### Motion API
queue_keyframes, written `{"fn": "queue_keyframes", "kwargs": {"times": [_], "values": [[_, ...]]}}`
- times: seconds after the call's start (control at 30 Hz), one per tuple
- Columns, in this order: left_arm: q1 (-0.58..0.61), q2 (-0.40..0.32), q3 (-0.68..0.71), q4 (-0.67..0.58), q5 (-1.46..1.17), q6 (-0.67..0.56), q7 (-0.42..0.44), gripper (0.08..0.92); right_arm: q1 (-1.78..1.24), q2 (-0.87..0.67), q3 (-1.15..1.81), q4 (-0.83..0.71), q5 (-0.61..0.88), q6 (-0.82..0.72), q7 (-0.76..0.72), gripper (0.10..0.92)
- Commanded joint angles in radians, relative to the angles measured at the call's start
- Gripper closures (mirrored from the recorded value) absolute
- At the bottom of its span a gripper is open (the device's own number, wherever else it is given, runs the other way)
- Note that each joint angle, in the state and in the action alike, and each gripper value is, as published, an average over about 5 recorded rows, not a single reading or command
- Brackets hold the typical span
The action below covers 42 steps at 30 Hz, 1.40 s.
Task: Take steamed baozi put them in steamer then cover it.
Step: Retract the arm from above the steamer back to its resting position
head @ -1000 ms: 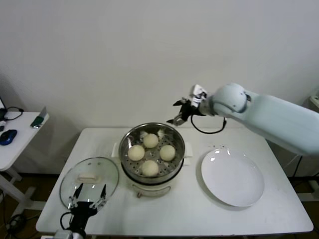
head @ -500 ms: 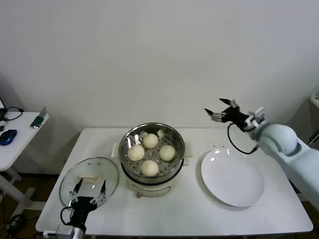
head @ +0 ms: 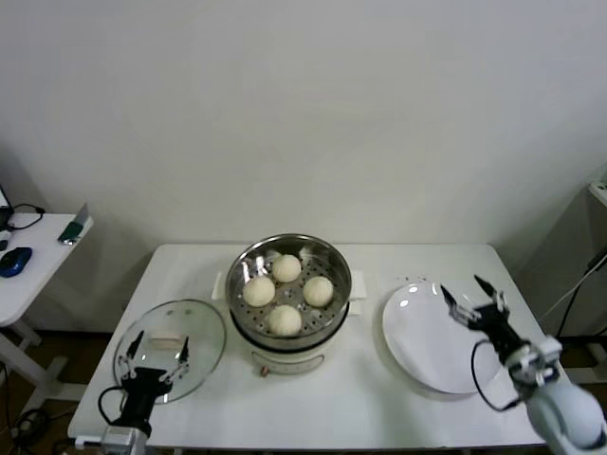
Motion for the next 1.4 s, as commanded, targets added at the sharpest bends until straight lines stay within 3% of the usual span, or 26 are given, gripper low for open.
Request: {"fn": "queue_keyframes", "kwargs": {"times": [0.03,0.23,0.4,0.6,0.8,1.4], "values": [[0.003,0.080,-0.054,0.032,0.580,-0.106,-0.229,0.177,-0.215,0.252,0.064,-0.064,-0.161,0.371,0.009,0.203],[0.014,0.122,-0.070,0.084,1.004,-0.067,-0.355,0.177,-0.214,0.299,0.025,-0.073,-0.178,0.383,0.034,0.203],[-0.020,0.086,-0.052,0.189,1.171,-0.016,-0.394,0.177,-0.197,0.321,0.015,-0.084,-0.201,0.388,0.037,0.203],[-0.074,0.036,-0.021,0.315,1.244,0.035,-0.429,0.177,-0.178,0.350,0.011,-0.088,-0.237,0.385,0.046,0.203],[-0.107,0.036,-0.008,0.407,1.247,0.047,-0.452,0.177,-0.170,0.365,0.008,-0.093,-0.240,0.385,0.051,0.203],[-0.237,0.034,0.016,0.503,1.246,0.057,-0.418,0.177,-0.192,0.388,0.016,-0.098,-0.252,0.393,0.066,0.203]]}}
